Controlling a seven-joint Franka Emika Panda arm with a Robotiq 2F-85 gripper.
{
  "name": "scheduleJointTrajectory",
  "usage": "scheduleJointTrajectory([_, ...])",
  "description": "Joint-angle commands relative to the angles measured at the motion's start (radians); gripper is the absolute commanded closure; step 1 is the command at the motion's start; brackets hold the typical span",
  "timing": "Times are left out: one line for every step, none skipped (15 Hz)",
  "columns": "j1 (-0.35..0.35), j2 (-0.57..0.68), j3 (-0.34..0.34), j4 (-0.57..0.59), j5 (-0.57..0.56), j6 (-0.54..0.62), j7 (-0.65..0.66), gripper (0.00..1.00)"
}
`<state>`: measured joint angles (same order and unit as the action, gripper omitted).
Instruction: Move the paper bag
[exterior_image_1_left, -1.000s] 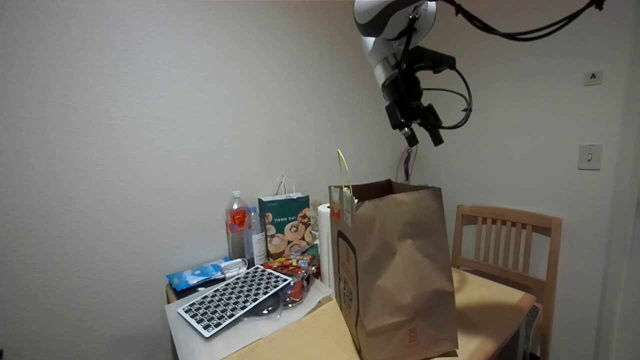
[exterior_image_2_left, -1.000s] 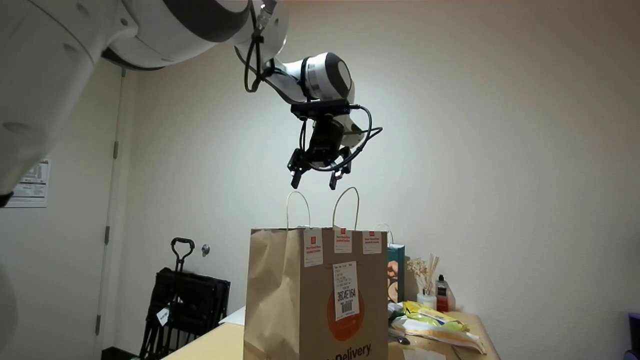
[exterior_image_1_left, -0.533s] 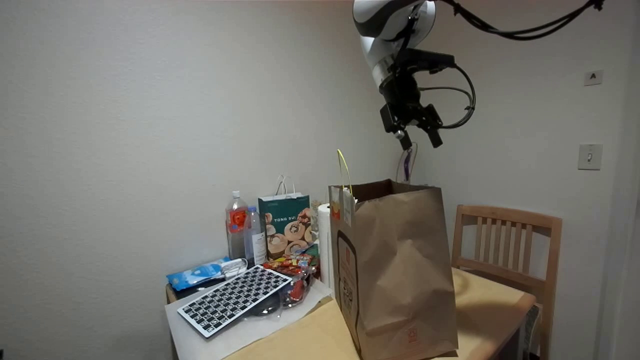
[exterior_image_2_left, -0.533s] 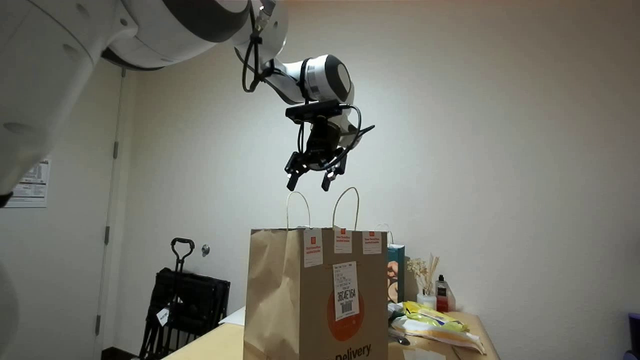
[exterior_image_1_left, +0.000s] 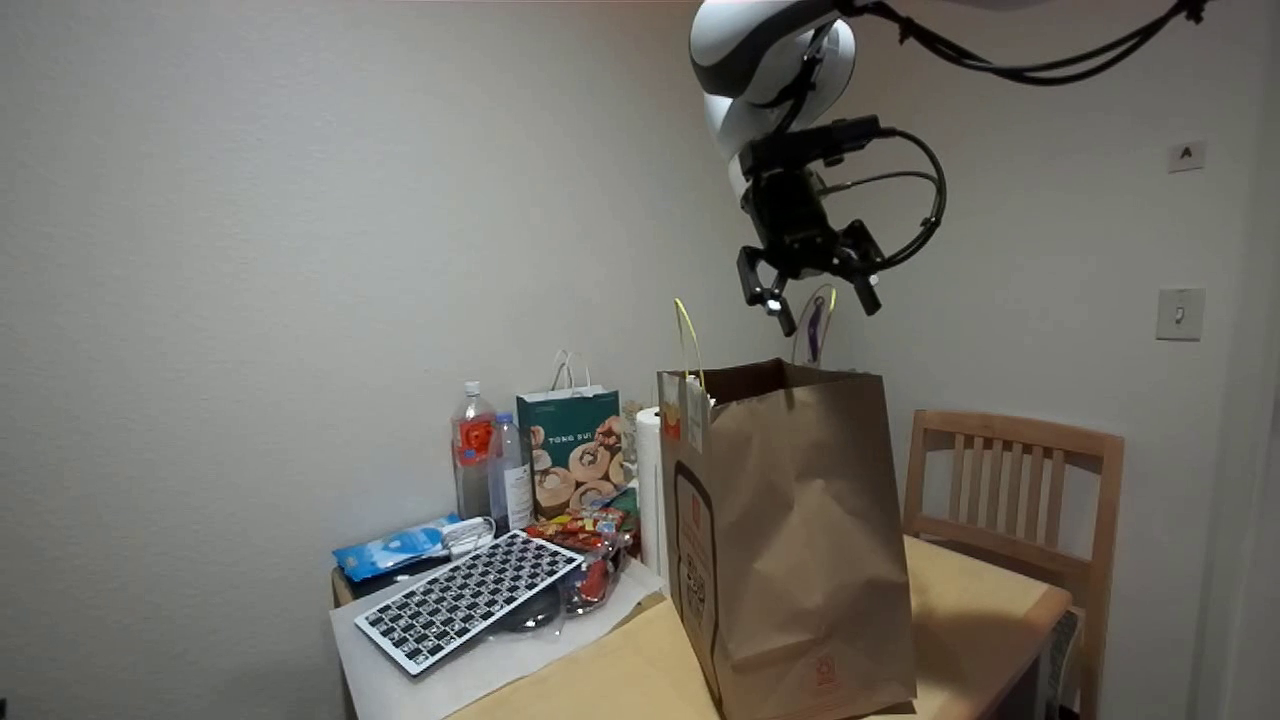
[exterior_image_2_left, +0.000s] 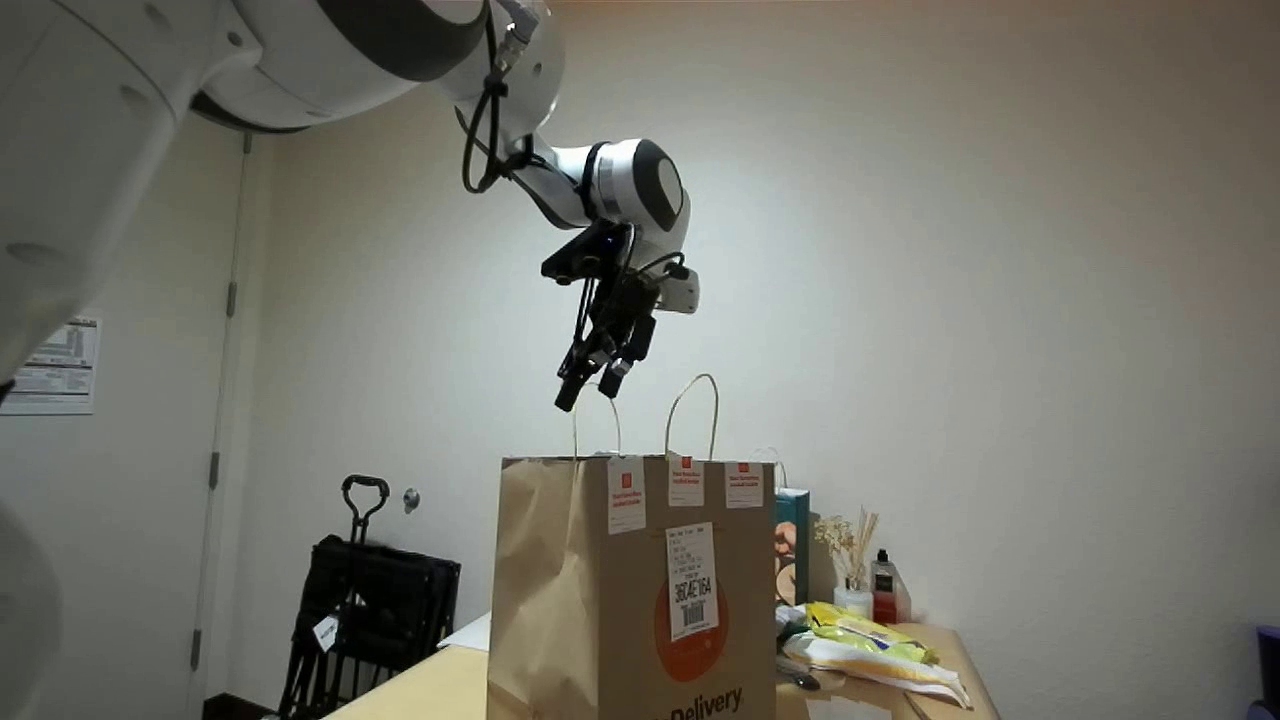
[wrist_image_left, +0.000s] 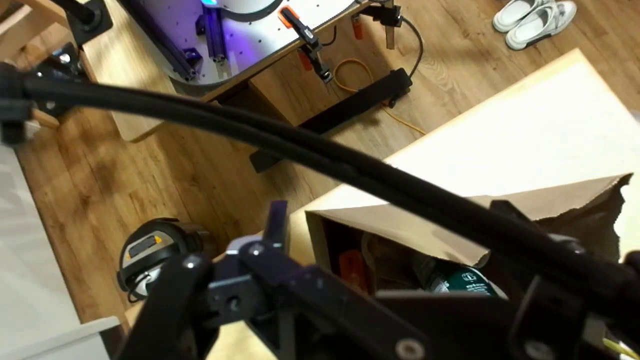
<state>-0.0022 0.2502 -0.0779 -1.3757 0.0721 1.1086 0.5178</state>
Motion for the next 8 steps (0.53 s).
scheduleJointTrajectory([0.004,0.001,0.001,0.004,0.0,-0.005,0.01,0.0])
scheduleJointTrajectory([0.006,0.002,0.001,0.005,-0.001,-0.005,0.01,0.0])
scheduleJointTrajectory([0.006,0.003,0.001,0.006,-0.001,-0.005,0.01,0.0])
scheduleJointTrajectory([0.0,0.009,-0.003,0.015,0.007,-0.009,0.015,0.0])
scheduleJointTrajectory([-0.005,0.004,-0.008,0.027,0.02,-0.001,0.03,0.0])
scheduleJointTrajectory([-0.004,-0.004,-0.011,0.034,0.015,0.007,0.036,0.0])
scheduleJointTrajectory([-0.002,-0.013,-0.014,0.045,-0.001,0.014,0.039,0.0])
scheduleJointTrajectory([-0.001,-0.015,-0.019,0.061,-0.018,0.015,0.046,0.0])
